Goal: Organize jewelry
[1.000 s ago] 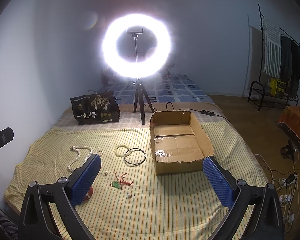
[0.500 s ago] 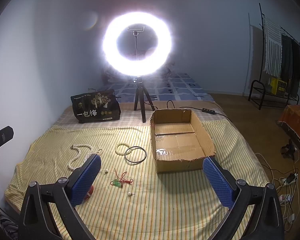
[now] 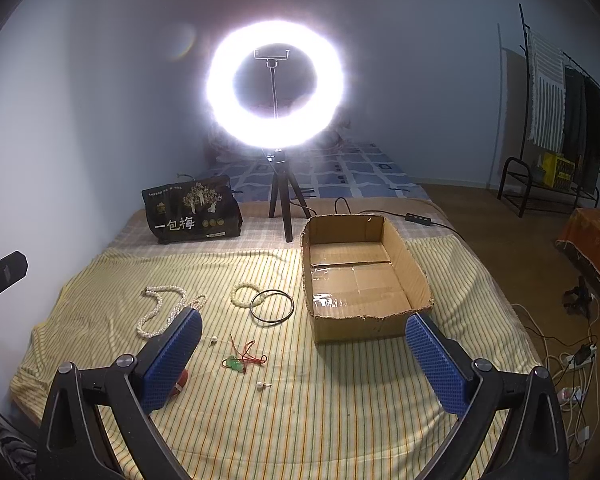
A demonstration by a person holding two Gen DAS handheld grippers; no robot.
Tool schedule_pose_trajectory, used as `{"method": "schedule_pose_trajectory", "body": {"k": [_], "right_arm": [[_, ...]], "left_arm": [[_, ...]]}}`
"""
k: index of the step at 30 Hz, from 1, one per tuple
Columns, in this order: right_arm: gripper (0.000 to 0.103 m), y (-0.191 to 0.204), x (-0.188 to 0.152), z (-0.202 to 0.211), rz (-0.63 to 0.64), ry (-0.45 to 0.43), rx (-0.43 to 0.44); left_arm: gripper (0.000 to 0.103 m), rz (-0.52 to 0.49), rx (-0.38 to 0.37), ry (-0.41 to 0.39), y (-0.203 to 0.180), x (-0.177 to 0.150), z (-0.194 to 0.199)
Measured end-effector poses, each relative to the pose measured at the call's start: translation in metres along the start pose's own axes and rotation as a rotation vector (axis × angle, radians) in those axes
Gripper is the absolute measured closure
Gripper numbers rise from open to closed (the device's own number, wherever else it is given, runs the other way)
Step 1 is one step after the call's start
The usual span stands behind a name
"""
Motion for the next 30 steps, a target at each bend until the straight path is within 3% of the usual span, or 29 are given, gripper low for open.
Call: {"method": "schedule_pose_trajectory", "body": {"k": [16, 22, 27, 30], "right_arm": [[0.000, -0.001, -0.002, -0.004, 0.002, 0.027, -0.002], [0.000, -0.008, -0.007, -0.024, 0.014, 0.094, 0.035], [0.000, -0.004, -0.016, -0.046, 0.096, 0.163, 0.054], [0.005, -0.005, -0.022, -0.055, 0.097, 0.203, 0.092]], "left_arm": [[0.000, 0.003, 0.013, 0.030, -0.004, -0.010, -0.002], [0.000, 0.015, 0.025, 0.101, 0.008, -0.013, -0.021], [0.000, 0.037, 0.029, 0.186, 0.020, -0.018, -0.045], [0.000, 0.062, 0.004, 0.250, 0.025, -0.025, -0.060]]}}
Point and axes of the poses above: each gripper's, at about its wrist camera, not at the fingertips, and z roughly against the way its jaws point, y to its left, x to its top, the point moved 1 cm from there along -z, roughly the way its jaws point, and after that the axes turned 8 degrees about -y, right-handed, at the moved point
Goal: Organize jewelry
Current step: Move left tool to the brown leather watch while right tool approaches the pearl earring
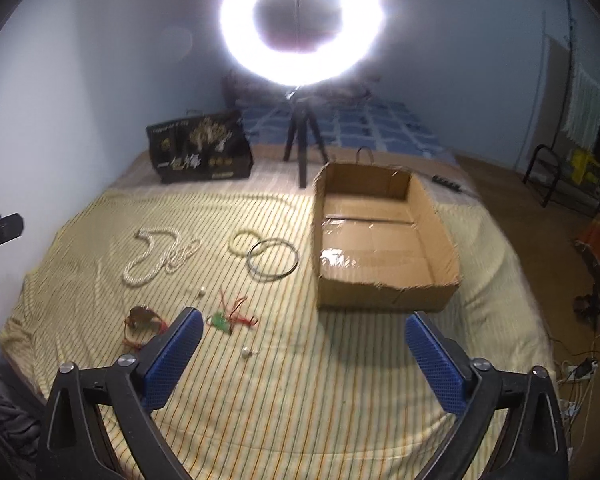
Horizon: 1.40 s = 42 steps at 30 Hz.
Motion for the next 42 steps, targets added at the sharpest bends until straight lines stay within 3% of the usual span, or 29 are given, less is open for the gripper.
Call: {"method": "schedule_pose_trajectory", "body": {"k": [4, 7, 9, 12, 22, 37, 42], "right_arm": [[0.010, 0.004, -0.007, -0.013, 0.036, 0.063, 0.045], [0.018, 0.005, -0.015, -0.027, 0.026, 0.124, 0.094], [0.021, 0.008, -0.020, -0.036, 0.033, 0.167, 0.127], [0.029, 0.017, -0.029, -0.049, 0.066, 0.223, 0.179], [0.047, 0.030, -0.057, -0.090, 0.090, 0.382, 0.256], [0.062, 0.033, -0.058, -0.126, 0.005, 0.405, 0.233], [0.065, 0.038, -0.057, -0.131, 0.033, 0.396, 0.217]], "left_arm": [[0.005, -0.026, -0.031, 0.066, -0.005, -0.005, -0.019], [0.016, -0.029, -0.067, 0.142, -0.008, -0.010, -0.037], [0.029, -0.022, -0.089, 0.201, -0.010, -0.015, -0.051], [0.038, -0.010, -0.120, 0.281, -0.013, -0.023, -0.072], [0.053, 0.063, -0.186, 0.478, -0.019, -0.056, -0.119], [0.059, 0.090, -0.181, 0.555, -0.024, -0.072, -0.142], [0.065, 0.095, -0.182, 0.578, -0.026, -0.076, -0.152]]}}
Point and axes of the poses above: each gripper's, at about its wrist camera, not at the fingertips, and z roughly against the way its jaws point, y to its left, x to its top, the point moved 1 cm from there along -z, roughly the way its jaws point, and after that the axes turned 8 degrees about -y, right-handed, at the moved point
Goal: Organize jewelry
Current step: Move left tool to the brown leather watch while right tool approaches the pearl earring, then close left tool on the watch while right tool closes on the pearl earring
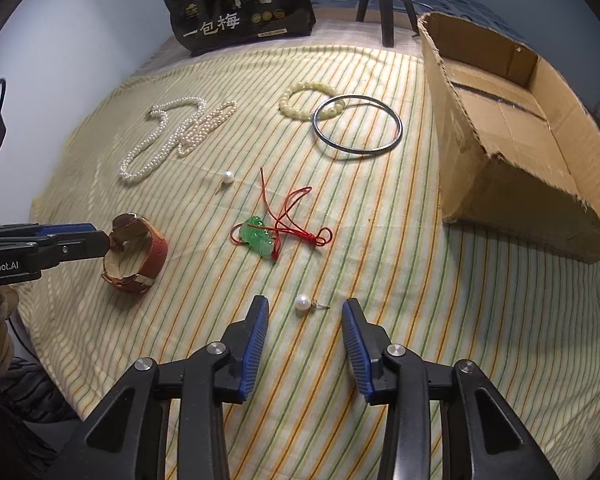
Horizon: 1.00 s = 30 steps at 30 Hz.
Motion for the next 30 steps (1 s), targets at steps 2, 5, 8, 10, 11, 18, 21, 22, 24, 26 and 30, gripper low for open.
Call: {"method": "schedule_pose_trajectory", "body": {"k": [2, 5, 8, 10, 11, 18, 21, 22, 24, 26, 30], "right_arm": [[0.070, 0.002, 0.001, -0.001, 0.014, -0.001, -0.007], [0.075, 0.002, 0.001, -0.002, 0.019, -0.001, -0.015], [0.082, 0.001, 0.001, -0.002, 0.016, -0.006, -0.014], [0.084, 0.000, 0.001, -0.001, 0.016, -0.009, -0.015], [0.086, 0.000, 0.000, -0.001, 0.015, -0.009, -0.016], [0.088, 0.001, -0.001, 0.000, 0.022, -0.015, -0.017], [0.088, 0.002, -0.001, 0.001, 0.025, -0.020, -0.018], [0.088, 0.002, -0.001, 0.001, 0.024, -0.023, -0.017], [0.088, 0.001, -0.001, 0.003, 0.022, -0.028, -0.017], [0.088, 0.000, -0.001, 0.005, 0.018, -0.035, -0.014], [0.088, -0.001, 0.003, 0.014, 0.006, -0.057, -0.005]], "left_arm": [[0.065, -0.005, 0.002, 0.008, -0.001, -0.001, -0.005], [0.065, -0.008, 0.004, 0.018, -0.002, -0.003, -0.009], [0.069, -0.004, 0.003, 0.034, 0.000, -0.004, -0.015], [0.072, 0.005, 0.000, 0.042, 0.002, -0.004, -0.019], [0.075, 0.009, -0.001, 0.046, 0.003, -0.005, -0.021], [0.095, 0.019, -0.009, 0.056, 0.010, -0.003, -0.030], [0.095, 0.015, -0.009, 0.051, 0.009, -0.002, -0.031], [0.095, 0.013, -0.010, 0.048, 0.009, -0.001, -0.031], [0.096, 0.008, -0.012, 0.041, 0.005, -0.001, -0.031], [0.096, 0.008, -0.014, 0.035, 0.005, 0.000, -0.030], [0.096, 0.015, -0.024, 0.022, 0.011, -0.001, -0.023]]}}
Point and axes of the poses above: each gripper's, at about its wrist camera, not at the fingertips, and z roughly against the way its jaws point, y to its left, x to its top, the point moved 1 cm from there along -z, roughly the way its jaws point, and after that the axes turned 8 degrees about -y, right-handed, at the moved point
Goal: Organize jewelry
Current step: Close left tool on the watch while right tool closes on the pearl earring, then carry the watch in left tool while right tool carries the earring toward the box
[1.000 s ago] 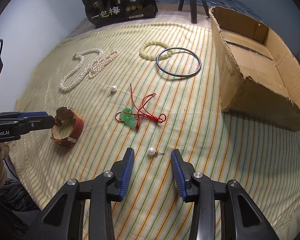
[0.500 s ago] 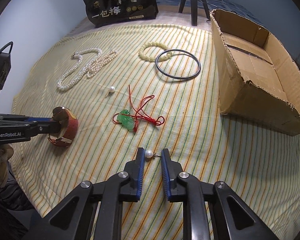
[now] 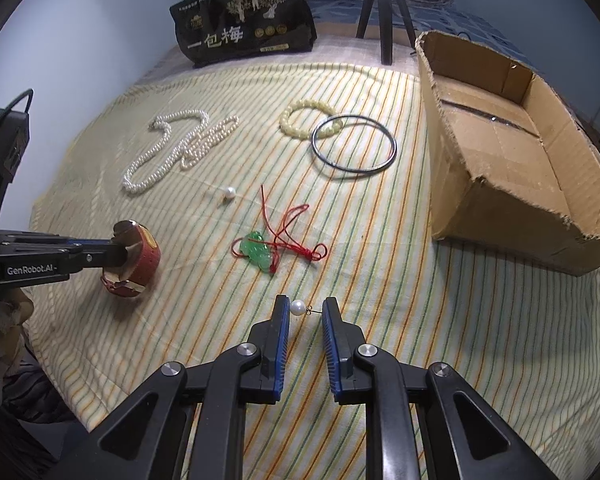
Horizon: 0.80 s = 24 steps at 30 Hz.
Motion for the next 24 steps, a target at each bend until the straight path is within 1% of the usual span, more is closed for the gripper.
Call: {"method": "schedule_pose_trajectory", "body": {"k": [5, 14, 18, 24], "right_arm": [[0.088, 0.001, 0.005, 0.012, -0.002, -0.032, 0.008], [0.088, -0.002, 0.020, 0.042, -0.003, -0.116, 0.016], [0.088, -0.015, 0.031, 0.055, -0.027, -0.151, -0.001], [0.088, -0.047, 0.050, 0.073, -0.076, -0.208, -0.053]], "left_arm": [[0.096, 0.012, -0.016, -0.031, 0.006, 0.005, 0.013], [0.096, 0.007, -0.037, -0.097, -0.008, 0.013, 0.036], [0.096, -0.002, -0.054, -0.124, -0.023, 0.018, 0.044], [0.096, -0.033, -0.081, -0.165, -0.054, 0.033, 0.050]]}}
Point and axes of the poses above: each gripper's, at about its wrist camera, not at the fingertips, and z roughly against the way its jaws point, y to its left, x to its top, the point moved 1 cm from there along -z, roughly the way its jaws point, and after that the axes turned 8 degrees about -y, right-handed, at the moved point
